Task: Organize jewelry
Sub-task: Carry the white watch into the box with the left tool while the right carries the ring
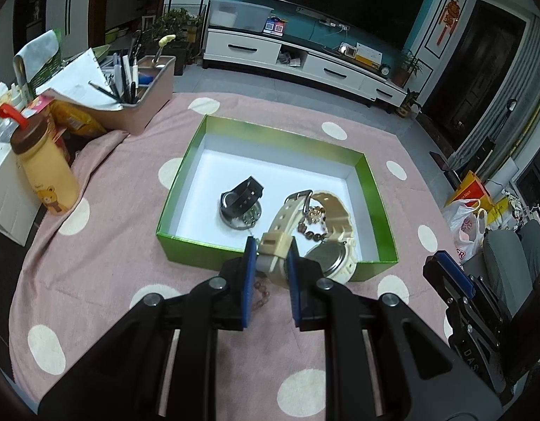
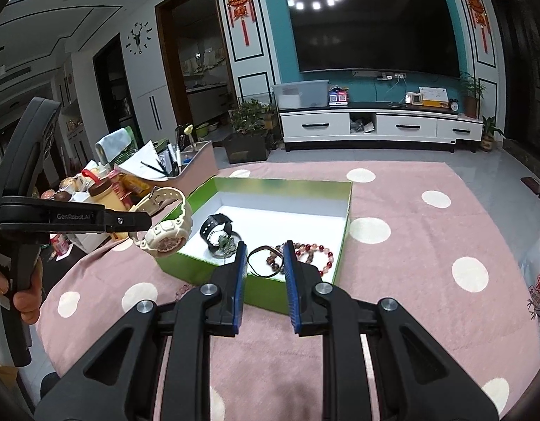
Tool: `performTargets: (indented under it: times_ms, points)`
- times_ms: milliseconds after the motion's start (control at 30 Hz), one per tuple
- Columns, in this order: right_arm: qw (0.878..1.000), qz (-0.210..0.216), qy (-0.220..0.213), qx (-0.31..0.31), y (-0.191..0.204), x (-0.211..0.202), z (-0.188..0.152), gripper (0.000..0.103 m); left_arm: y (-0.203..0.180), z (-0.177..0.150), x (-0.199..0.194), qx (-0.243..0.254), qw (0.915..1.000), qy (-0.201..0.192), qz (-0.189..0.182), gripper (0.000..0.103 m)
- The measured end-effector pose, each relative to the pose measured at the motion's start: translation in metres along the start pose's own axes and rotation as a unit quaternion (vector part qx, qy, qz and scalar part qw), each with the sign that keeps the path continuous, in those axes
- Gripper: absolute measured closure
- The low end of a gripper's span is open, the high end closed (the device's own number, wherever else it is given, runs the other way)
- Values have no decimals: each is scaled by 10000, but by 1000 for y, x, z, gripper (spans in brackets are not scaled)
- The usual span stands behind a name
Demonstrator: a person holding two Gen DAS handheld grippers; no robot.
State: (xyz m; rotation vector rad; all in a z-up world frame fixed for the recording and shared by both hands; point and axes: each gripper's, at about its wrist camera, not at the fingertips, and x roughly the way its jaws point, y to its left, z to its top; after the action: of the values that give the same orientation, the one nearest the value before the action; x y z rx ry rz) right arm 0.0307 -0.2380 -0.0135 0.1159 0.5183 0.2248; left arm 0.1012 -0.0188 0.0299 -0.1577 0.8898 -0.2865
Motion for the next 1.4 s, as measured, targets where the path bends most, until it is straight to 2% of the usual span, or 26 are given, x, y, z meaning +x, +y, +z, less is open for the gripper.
performTargets:
  times_ms: [767,1400]
  points:
    - [9997,-198,50,127,-26,38,24,82,-12,36,43,144,9993,27,355,86]
    - [9989,-255,362,181,-37,73,26,82,-13,40,75,179,9977,233,605,86]
